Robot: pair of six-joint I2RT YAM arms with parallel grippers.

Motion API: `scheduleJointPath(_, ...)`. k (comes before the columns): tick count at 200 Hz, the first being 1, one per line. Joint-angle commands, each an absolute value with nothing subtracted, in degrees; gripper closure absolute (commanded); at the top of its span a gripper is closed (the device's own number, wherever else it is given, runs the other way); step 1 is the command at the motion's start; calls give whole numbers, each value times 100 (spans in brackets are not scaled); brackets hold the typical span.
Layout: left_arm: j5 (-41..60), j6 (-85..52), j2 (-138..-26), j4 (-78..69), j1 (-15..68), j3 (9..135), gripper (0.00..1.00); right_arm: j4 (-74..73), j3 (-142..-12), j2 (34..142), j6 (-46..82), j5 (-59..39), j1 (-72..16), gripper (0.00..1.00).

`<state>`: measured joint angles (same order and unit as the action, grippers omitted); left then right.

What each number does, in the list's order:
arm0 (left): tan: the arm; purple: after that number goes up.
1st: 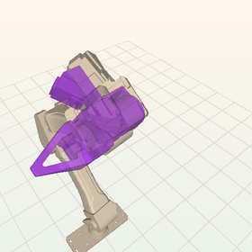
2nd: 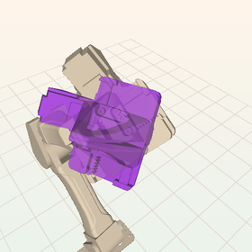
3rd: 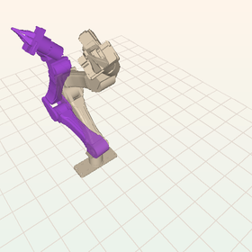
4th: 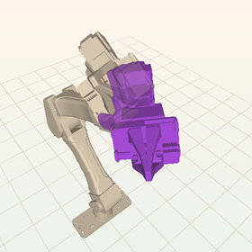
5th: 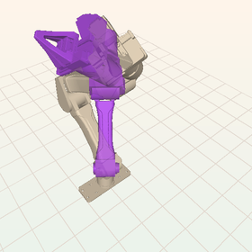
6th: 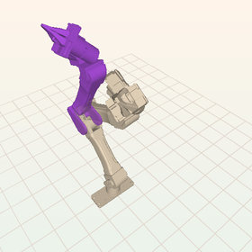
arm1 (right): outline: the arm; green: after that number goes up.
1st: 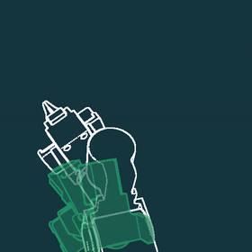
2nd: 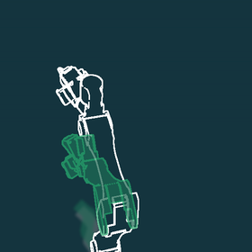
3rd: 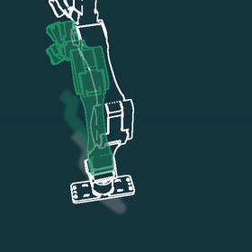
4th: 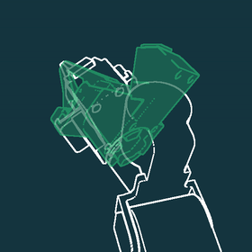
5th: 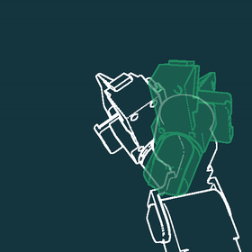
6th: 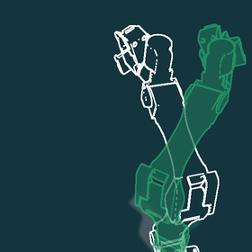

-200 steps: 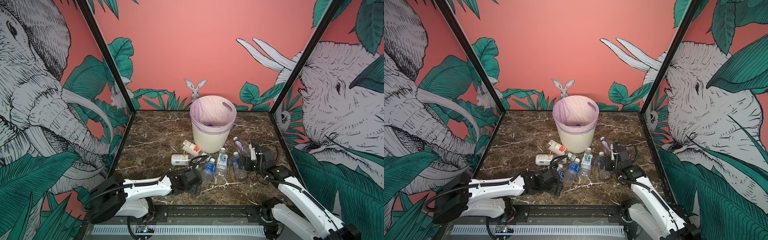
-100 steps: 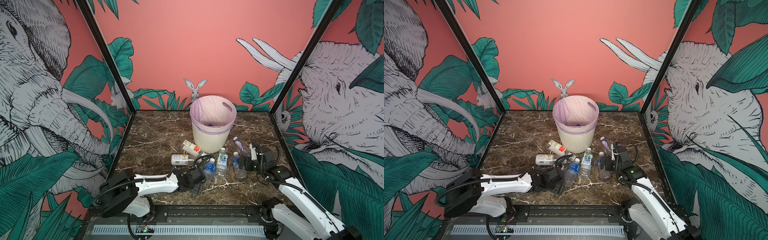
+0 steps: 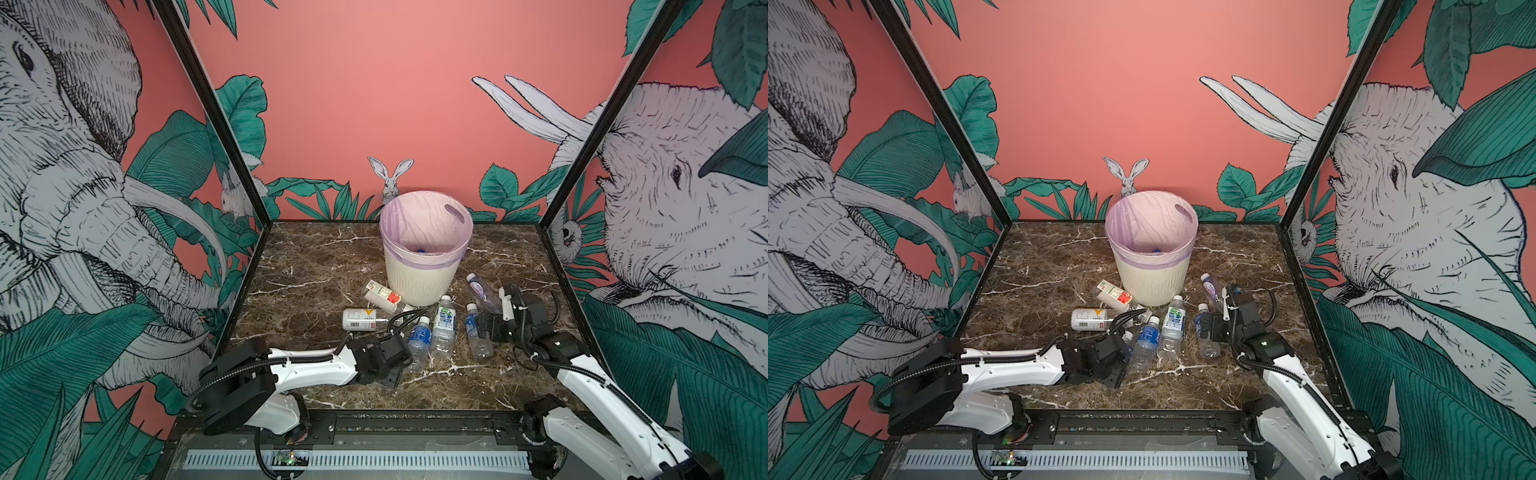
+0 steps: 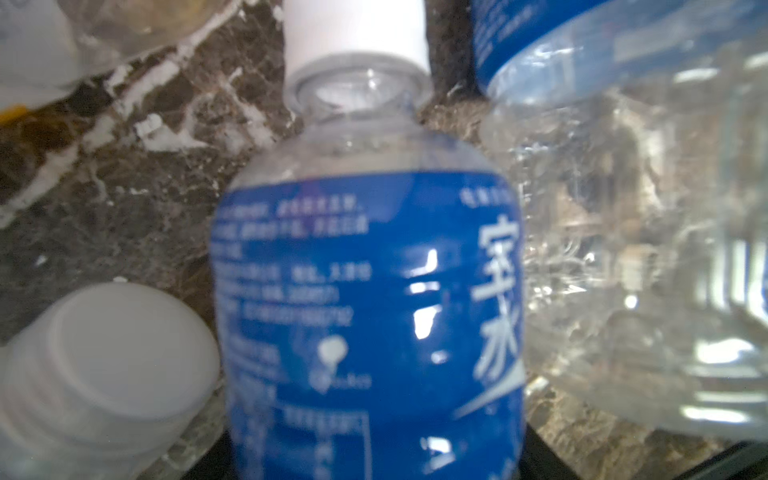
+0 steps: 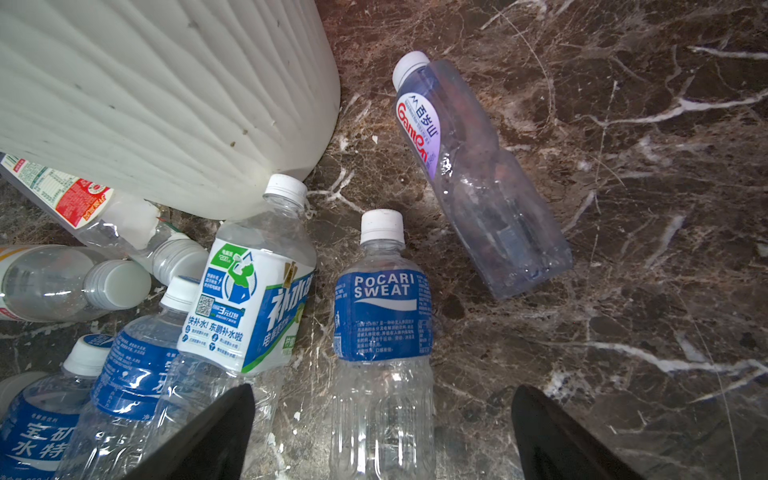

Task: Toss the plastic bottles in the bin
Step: 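Close the left gripper on the blue-label water bottle and lift it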

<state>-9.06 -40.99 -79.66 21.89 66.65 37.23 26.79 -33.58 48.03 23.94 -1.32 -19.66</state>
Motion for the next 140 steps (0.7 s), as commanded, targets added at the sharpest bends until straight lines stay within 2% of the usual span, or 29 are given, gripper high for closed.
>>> scheduleJointPath(1, -1109, -4093, -7735, 2460, 6645, 3867, 37, 2585, -3331, 4747, 2391, -104, -1942, 1)
scheduleJointPath(50, -1266, -4097, -7306, 2438, 6640, 3786, 43, 2610, -3322, 4668, 2391, -123, -1942, 1)
scheduleJointPath(140, -1391, -3844, -6495, 2338, 6642, 3683, 44, 2615, -3348, 4676, 2397, -145, -1940, 1)
